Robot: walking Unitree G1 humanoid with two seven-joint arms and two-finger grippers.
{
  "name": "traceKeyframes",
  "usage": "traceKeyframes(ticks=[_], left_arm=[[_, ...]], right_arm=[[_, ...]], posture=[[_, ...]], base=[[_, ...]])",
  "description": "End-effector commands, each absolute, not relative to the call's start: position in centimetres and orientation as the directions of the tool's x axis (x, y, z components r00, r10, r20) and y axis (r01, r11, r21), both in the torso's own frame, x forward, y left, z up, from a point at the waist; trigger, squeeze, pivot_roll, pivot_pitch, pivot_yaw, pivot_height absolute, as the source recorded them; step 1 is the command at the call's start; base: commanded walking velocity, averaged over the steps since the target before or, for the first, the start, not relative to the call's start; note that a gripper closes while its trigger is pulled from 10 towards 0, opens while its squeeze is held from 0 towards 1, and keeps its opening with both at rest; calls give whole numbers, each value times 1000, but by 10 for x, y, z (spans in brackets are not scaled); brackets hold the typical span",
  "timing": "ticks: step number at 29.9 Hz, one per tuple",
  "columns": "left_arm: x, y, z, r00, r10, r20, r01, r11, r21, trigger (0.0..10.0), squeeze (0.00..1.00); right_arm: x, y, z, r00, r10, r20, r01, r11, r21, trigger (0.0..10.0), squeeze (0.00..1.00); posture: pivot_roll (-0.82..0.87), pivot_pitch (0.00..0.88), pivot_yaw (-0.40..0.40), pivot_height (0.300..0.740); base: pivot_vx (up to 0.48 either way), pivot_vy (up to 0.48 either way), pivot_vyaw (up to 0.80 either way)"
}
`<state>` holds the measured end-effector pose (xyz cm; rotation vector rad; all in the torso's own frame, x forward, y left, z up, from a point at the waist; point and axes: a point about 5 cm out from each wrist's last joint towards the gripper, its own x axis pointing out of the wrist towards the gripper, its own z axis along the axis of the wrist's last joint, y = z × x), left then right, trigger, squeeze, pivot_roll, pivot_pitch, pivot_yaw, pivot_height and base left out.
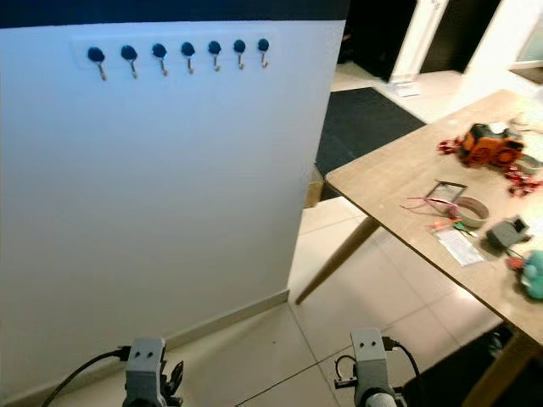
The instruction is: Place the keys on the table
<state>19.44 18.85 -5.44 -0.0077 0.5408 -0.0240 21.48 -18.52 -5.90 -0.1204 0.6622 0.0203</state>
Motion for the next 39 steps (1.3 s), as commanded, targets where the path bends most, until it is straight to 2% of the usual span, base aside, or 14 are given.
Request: traceKeyframes(ticks=[1, 29, 39], left_arm=[[192, 187, -57, 850, -33, -525, 30, 999, -13, 10000, 0], [189, 188, -58, 851, -6, -525, -12, 999, -31, 10000, 0], [192, 190, -57, 854, 35, -518, -38, 999, 6, 10000, 0]], right_arm=[[210, -190, -62, 774, -33, -633, -51, 992, -114, 10000, 0], [212, -190, -61, 775, -22, -631, -67, 991, -117, 10000, 0], [213, -189, -60, 776, -14, -631, -79, 990, -119, 10000, 0]], posture=[[67, 71, -29, 740], [71, 77, -38, 740], [71, 79, -42, 740]], base=[[0, 0, -800], [0, 0, -800], [0, 0, -800]])
